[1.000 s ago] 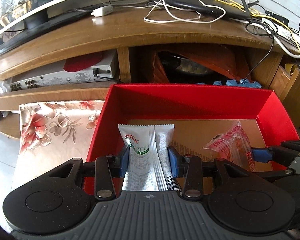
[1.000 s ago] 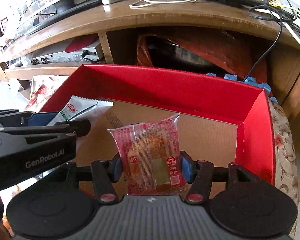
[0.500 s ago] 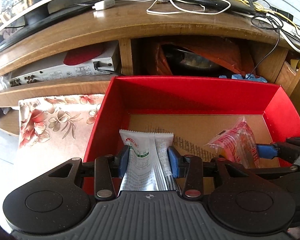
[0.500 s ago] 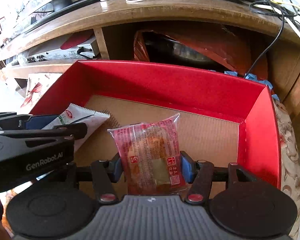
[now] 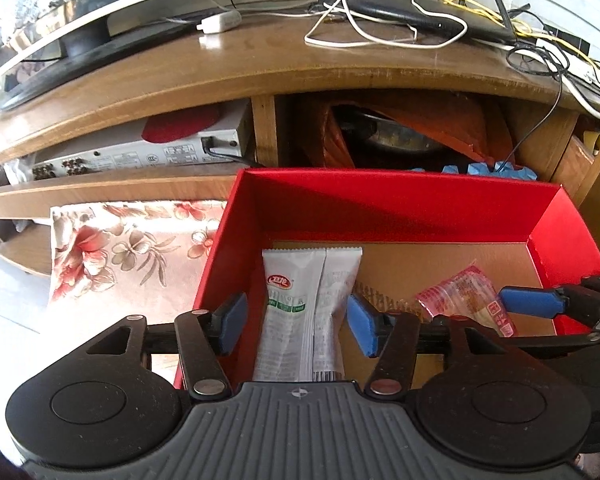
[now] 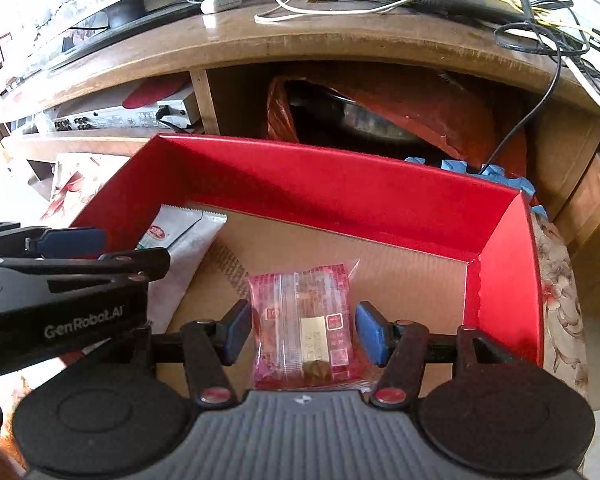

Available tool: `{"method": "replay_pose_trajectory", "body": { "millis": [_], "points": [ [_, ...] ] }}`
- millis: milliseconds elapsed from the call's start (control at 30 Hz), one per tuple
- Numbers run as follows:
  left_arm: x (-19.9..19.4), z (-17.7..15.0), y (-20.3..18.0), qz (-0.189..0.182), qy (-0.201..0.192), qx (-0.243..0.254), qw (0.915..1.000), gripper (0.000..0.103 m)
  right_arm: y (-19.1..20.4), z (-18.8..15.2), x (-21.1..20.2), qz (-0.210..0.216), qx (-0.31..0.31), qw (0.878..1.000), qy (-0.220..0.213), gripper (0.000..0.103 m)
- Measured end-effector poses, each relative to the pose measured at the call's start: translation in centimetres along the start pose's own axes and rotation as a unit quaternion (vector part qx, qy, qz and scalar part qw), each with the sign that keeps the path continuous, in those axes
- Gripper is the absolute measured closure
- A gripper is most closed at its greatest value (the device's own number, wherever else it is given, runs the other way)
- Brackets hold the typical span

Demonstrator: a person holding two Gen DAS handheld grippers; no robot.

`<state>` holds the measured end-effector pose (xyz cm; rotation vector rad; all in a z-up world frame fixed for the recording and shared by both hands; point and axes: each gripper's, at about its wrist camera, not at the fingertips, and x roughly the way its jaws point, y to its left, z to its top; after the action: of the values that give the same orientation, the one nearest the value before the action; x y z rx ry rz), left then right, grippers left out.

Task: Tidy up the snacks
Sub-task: 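Open left tool releasing the sachet while right tool releases the pink pack in box, then move back to the pile and grasp the orange chip bag with left tool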

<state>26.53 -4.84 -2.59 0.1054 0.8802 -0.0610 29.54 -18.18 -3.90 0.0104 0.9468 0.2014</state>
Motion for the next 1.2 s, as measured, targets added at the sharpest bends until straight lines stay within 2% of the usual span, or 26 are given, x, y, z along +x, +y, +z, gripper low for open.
{"method": "replay_pose_trajectory", "body": {
  "millis": [500,700,1200],
  "points": [
    [-3.5,0.3,0.4,-0.008,-0.034,-0.014,0.9993,0.027,0.3,0.2,-3.2,-0.003,0.008,1.000,-0.029,0.041],
    [-5.0,0.0,0.8,-0.012,-0.042,-0.020,0.9989,0.026,0.8,0.0,-4.7,-0.004,0.004,0.999,-0.040,0.038],
    [-9.4,-3.2,1.8,-0.024,-0.051,-0.021,0.9982,0.021,2.7,-2.8,-9.1,0.006,-0.019,0.999,-0.047,0.038]
  ]
}}
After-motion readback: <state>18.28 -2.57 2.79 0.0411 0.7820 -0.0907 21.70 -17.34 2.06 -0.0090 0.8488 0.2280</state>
